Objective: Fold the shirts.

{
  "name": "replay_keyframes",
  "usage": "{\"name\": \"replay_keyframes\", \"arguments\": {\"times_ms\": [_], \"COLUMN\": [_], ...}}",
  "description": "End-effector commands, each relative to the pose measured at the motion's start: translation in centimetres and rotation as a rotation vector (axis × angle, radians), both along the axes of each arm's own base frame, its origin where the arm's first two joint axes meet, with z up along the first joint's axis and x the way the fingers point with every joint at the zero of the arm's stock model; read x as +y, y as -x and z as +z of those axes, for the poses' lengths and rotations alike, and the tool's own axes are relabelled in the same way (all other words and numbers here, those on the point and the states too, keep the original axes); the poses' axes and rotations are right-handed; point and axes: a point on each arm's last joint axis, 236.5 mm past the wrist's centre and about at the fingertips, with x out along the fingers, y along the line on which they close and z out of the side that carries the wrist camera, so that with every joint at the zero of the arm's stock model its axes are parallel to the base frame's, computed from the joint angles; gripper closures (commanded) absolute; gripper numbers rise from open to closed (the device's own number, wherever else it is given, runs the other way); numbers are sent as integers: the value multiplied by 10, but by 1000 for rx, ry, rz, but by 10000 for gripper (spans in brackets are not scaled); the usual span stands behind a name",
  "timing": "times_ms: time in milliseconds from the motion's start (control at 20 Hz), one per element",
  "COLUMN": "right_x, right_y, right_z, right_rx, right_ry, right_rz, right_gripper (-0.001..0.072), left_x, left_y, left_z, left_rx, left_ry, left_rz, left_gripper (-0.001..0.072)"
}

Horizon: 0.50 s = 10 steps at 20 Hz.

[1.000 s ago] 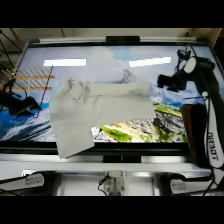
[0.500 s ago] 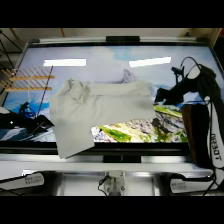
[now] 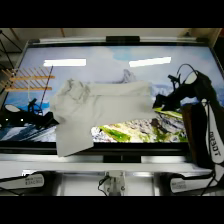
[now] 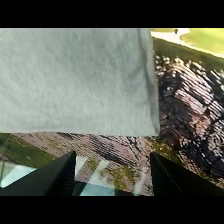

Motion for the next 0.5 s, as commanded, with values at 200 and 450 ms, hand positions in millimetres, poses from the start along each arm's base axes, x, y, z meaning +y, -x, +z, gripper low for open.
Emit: {"name": "replay_keyframes", "arguments": {"times_ms": [200,450], "right_x": [-12,10], "right_y": [11,4], "right_z": [-53,-68], "right_rx": [87,91], "right_ry": [-54,-101], "right_rz": [-97,-100], "right_gripper": [142,143], "left_x": [-2,0], "left_y": [-5,-9], "left_z": [19,26], "left_rx": [-69,-96], "left_ry": [-20,-33], "left_rz": [-32,-31], "left_gripper": [667,667]}}
